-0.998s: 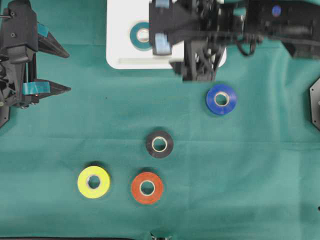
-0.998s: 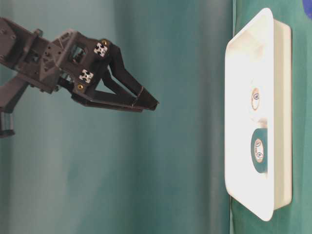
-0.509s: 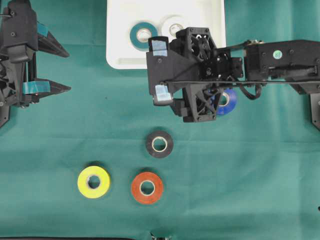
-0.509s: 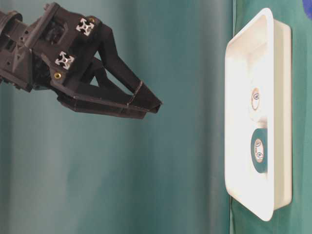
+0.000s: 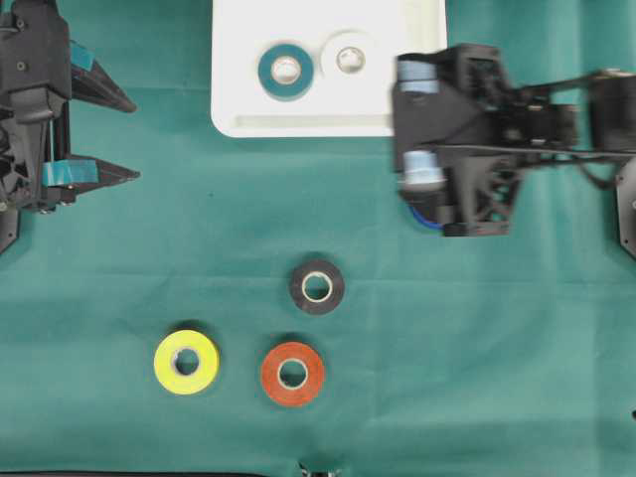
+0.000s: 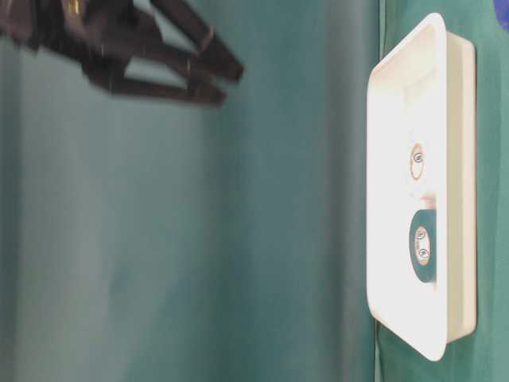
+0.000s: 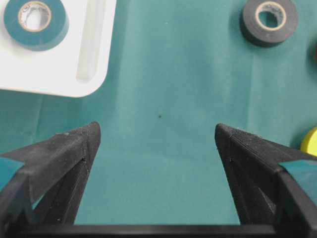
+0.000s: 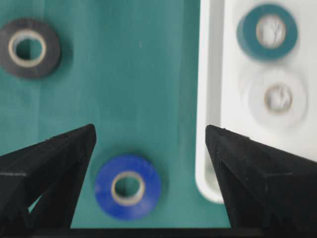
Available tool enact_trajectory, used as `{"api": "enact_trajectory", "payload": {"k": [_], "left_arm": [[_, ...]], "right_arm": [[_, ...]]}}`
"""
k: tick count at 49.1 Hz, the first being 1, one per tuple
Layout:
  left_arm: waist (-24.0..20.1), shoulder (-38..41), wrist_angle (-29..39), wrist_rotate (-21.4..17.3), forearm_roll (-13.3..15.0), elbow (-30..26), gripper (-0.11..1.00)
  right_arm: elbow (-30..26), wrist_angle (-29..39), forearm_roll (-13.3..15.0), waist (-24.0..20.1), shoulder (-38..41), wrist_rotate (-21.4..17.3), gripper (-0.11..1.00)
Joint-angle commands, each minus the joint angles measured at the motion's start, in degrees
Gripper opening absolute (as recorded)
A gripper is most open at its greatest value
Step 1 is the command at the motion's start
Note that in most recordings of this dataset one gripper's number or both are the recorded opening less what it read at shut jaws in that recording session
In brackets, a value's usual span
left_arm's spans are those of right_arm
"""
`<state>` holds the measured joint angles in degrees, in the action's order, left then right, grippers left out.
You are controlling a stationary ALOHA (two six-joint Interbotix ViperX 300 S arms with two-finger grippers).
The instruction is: Pick up the tape from a random location and place it into the white case.
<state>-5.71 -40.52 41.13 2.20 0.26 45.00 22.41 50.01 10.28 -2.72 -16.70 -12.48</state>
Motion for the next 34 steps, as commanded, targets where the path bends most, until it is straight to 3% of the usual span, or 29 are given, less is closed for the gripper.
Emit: {"api": "enact_trajectory", "payload": {"k": [1, 16, 34], "left_arm": [[-0.18, -0.18, -0.35, 0.00, 0.00, -1.14, 1.00], [-0.26, -0.18, -0.35, 0.00, -0.09, -1.05, 1.00], [-0.18, -0.18, -0.26, 0.00, -0.09, -0.97, 1.00]], "right_arm": [[2.20, -0.88, 0.18, -0.09, -5.01, -0.97, 0.88], [10.63, -0.97, 0.18, -0.18, -18.02, -2.29, 0.88], [15.73, -1.32, 0.26, -0.09, -23.03, -2.29, 0.88]]}}
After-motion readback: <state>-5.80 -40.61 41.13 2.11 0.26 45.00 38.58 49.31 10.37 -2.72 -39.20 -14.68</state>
